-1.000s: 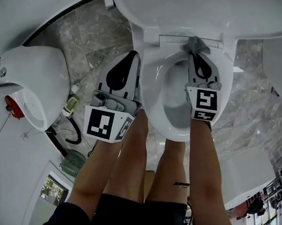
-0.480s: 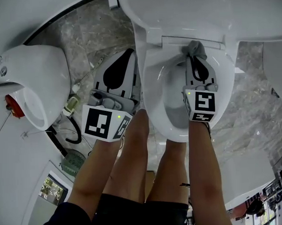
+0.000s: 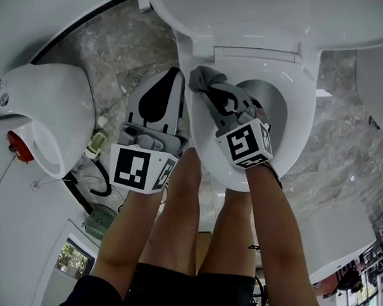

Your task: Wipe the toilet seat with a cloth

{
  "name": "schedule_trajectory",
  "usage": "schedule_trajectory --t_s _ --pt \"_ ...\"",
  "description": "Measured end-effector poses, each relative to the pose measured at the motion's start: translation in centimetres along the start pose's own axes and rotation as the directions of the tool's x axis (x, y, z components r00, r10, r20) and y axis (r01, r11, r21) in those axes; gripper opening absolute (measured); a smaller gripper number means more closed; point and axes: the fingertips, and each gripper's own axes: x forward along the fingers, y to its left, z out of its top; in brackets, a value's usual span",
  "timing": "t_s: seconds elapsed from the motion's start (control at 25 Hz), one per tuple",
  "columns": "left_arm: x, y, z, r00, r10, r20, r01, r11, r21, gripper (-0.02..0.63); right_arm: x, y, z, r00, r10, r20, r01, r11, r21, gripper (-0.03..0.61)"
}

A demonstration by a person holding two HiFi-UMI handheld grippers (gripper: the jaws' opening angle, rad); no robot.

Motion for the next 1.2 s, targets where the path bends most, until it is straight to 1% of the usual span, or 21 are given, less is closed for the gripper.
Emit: schedule_trajectory --t_s 0.08,0.12,0.2,0.24,0.32,0.4,0.44,0.48,0.52,0.6,0.68,0.76,0.84,0.92,0.96,1.04,1.08,1.16,1.2 --pt "0.0 -0.1 0.1 1.000 -0.001 0.001 0.001 1.000 0.005 0.020 -1.4 -3.4 -1.6 0.990 -0.121 -0.067 0.120 0.993 -0.012 0.037" --pt "-0.1 0.0 0.1 1.000 0.001 0.002 -0.001 1.000 0.005 0.020 -2.4 -5.2 -3.0 0.976 -0.184 -0.118 0.181 0.983 -0.032 0.037" --pt "-0.2 0.1 0.2 1.000 0.006 0.005 -0.006 1.000 0.001 0.020 -5.3 -8.8 -6.1 0.932 -0.289 -0.218 0.286 0.957 -0.046 0.035" --pt "-0.2 0.2 0.2 1.000 0.008 0.006 -0.008 1.000 0.000 0.020 -7.0 -10.3 -7.4 0.911 -0.325 -0.253 0.324 0.945 -0.047 0.035" --pt "-0.3 0.3 0.2 1.000 0.011 0.008 -0.011 1.000 0.000 0.020 -9.9 -11.9 -9.1 0.876 -0.377 -0.300 0.374 0.925 -0.072 0.035" --pt "-0.5 0.6 0.2 1.000 0.015 0.010 -0.015 1.000 -0.002 0.020 -11.7 -12.6 -9.8 0.849 -0.419 -0.322 0.414 0.906 -0.087 0.035" --pt "-0.6 0.7 0.2 1.000 0.018 0.011 -0.018 1.000 -0.003 0.020 -11.9 -12.7 -9.9 0.843 -0.432 -0.321 0.432 0.899 -0.074 0.035" --pt "-0.7 0.9 0.2 1.000 0.022 0.012 -0.022 1.000 -0.004 0.020 -11.6 -12.7 -9.7 0.844 -0.435 -0.313 0.443 0.895 -0.049 0.035" --pt "-0.9 1.1 0.2 1.000 0.026 0.012 -0.026 1.000 -0.006 0.020 -10.9 -12.6 -9.4 0.855 -0.425 -0.297 0.440 0.898 -0.019 0.035" --pt "-1.2 1.3 0.3 0.999 0.033 0.013 -0.032 0.999 -0.008 0.020 -8.3 -11.3 -8.3 0.894 -0.365 -0.261 0.386 0.922 0.033 0.035" --pt "-1.4 1.4 0.3 0.999 0.034 0.015 -0.034 0.999 -0.006 0.020 -5.1 -8.9 -7.1 0.934 -0.272 -0.233 0.291 0.955 0.053 0.037" --pt "-1.5 1.6 0.2 0.999 0.036 0.016 -0.036 0.999 -0.004 0.020 -3.0 -5.9 -6.1 0.961 -0.189 -0.203 0.210 0.974 0.088 0.036" --pt "-1.7 1.7 0.0 0.999 0.041 0.013 -0.041 0.999 -0.009 0.020 -2.0 -3.0 -5.7 0.979 -0.107 -0.171 0.129 0.984 0.124 0.035" --pt "-1.7 1.7 -0.1 0.999 0.041 0.013 -0.041 0.999 -0.011 0.020 -1.8 -0.2 -5.5 0.988 -0.012 -0.151 0.032 0.991 0.133 0.035" --pt "-1.7 1.6 -0.1 0.999 0.039 0.013 -0.039 0.999 -0.010 0.020 -1.8 1.2 -5.5 0.989 0.040 -0.146 -0.021 0.991 0.132 0.035" --pt "-1.7 1.5 0.1 0.999 0.036 0.015 -0.036 0.999 -0.008 0.020 -2.2 3.7 -5.7 0.980 0.134 -0.146 -0.117 0.986 0.116 0.035" --pt "-1.7 1.4 0.1 0.999 0.036 0.015 -0.036 0.999 -0.008 0.020 -2.4 4.6 -5.9 0.974 0.166 -0.151 -0.152 0.983 0.102 0.035" --pt "-1.8 1.3 0.2 0.999 0.036 0.016 -0.036 0.999 -0.009 0.020 -2.4 5.0 -5.9 0.969 0.187 -0.162 -0.179 0.982 0.062 0.035" --pt "-1.8 1.3 0.3 0.999 0.036 0.016 -0.036 0.999 -0.008 0.020 -2.3 4.5 -5.7 0.972 0.171 -0.162 -0.166 0.985 0.045 0.035"
